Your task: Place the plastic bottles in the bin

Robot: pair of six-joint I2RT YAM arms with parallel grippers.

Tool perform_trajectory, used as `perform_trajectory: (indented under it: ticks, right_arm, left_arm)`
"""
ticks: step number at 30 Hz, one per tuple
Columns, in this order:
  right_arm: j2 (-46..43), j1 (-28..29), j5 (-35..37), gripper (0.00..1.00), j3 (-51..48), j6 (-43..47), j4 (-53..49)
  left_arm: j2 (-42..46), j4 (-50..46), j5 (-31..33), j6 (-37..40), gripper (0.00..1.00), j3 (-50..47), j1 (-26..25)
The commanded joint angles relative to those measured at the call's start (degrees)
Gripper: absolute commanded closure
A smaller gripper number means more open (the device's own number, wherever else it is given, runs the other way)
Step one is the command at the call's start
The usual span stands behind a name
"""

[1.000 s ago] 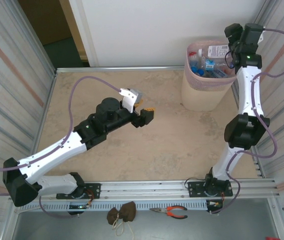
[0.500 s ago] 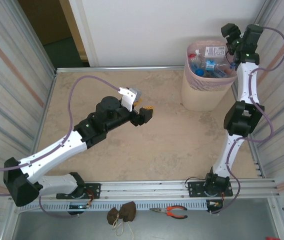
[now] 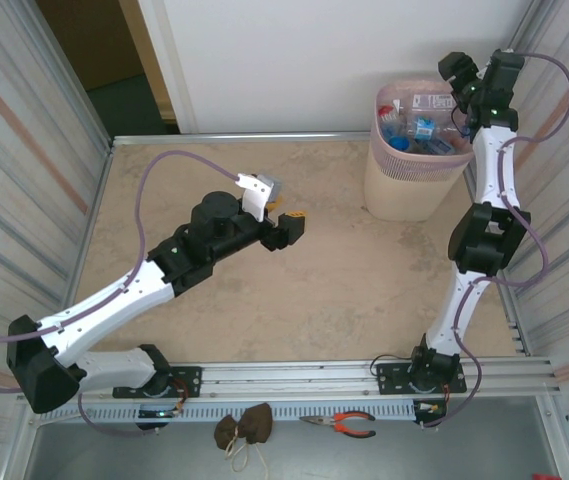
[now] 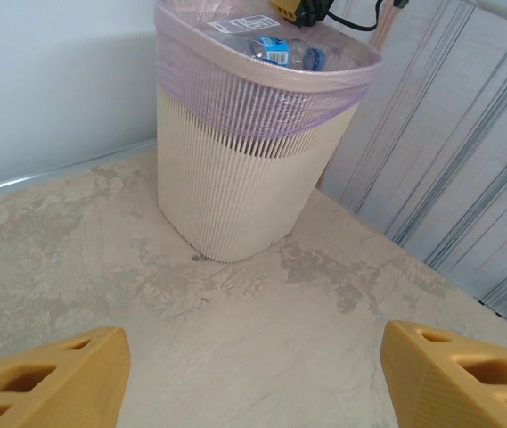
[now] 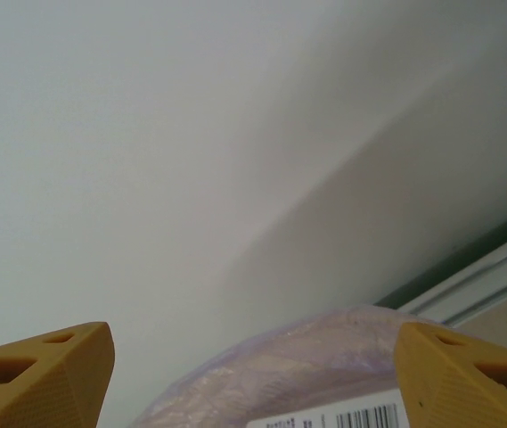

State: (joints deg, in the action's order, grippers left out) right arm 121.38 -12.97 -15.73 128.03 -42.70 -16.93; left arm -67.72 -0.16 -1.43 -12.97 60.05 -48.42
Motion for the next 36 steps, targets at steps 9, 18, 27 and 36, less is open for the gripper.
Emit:
perform_trajectory:
  ticks: [9,18,27,36]
  right_arm:
    - [-4.6,2.4,-1.7,0.18,0.8,6.3,-3.0]
    - [-0.6,2.3,-2.4,0.18,-2.5,4.6,-2.5]
    - [-1.5,2.0,-1.7,0.19,-2.8,5.4,-3.7]
    - [-10.6,2.1,-1.3,0.17,-4.0,8.6,-6.2]
  left_arm:
    - [1.7,-0.5,0.3,-1.0,0.25,-0.8,0.3]
    - [1.6,-1.2,0.8,-1.1,0.25,-0.6,0.3]
    - [2.4,-2.5,1.5,-0.6,0.25,-0.5,0.3]
    - [4.4,-4.3,3.1,0.5,0.24,-1.6,1.0]
